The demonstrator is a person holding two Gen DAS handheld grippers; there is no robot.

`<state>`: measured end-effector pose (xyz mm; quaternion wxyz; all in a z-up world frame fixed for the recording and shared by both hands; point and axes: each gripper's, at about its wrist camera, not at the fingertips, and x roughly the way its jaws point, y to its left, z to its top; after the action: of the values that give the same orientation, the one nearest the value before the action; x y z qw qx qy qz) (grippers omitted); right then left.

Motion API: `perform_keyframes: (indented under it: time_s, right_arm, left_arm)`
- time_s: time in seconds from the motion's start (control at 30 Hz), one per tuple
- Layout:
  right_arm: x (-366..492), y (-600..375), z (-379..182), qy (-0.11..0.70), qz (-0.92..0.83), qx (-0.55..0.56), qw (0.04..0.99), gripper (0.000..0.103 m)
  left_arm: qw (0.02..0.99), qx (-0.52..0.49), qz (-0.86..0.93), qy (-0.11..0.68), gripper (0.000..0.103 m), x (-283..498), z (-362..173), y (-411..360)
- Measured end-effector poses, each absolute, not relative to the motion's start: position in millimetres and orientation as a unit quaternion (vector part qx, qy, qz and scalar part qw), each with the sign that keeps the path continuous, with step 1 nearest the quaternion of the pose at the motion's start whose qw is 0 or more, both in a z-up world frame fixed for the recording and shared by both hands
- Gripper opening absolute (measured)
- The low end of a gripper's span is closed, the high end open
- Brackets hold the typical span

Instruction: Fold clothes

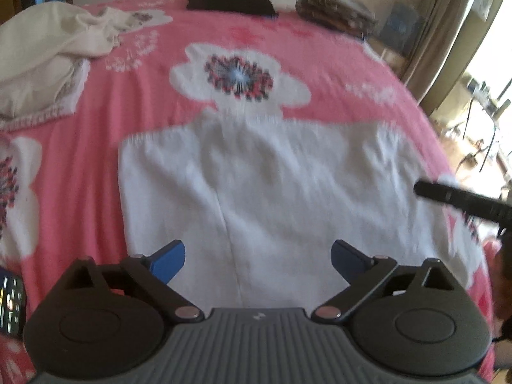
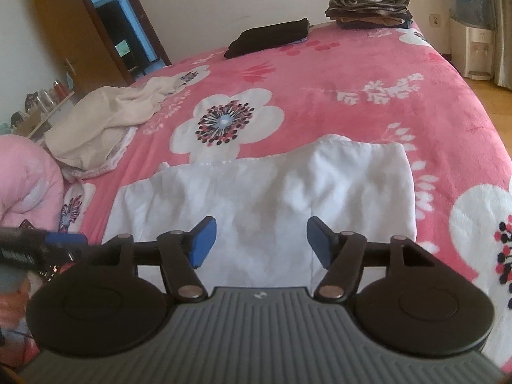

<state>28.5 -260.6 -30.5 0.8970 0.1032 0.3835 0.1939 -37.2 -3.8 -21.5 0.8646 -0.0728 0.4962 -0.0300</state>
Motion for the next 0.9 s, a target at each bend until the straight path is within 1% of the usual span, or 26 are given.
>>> perform_keyframes:
  time_s: [0.2, 0.4, 0.57, 0.7, 0.9]
  right_arm:
    - [13.5, -250.1, -34.0, 0.397, 0.188, 0.06, 0.896, 0.076]
    - [1.6, -239.3, -48.9, 0.424, 0.181, -0.002, 0.887, 0.076]
    - [-5.2, -232.6, -70.3, 0.449, 0.171, -0.049, 0.876, 0.076]
    - [-3.4, -235.3, -86.2, 0.469, 0.166, -0.043, 0.866, 0.076]
    - [-2.5, -238.5, -72.7, 0.462, 0.167, -0.028, 0.871, 0.076]
  left_arm:
    - [0.843, -0.05, -0.013, 0.535, 0.098, -51.1, -47.2, -16.3]
    - [0.824, -0.025, 0.021, 0.566, 0.098, -56.1, -69.6, -20.2]
    - [0.823, -0.003, 0.028, 0.568, 0.099, -59.8, -75.9, -23.9]
    - [0.822, 0.002, 0.03, 0.569, 0.1, -60.5, -77.1, -24.6]
    - [0.821, 0.005, 0.032, 0.57, 0.102, -61.3, -77.1, -24.9]
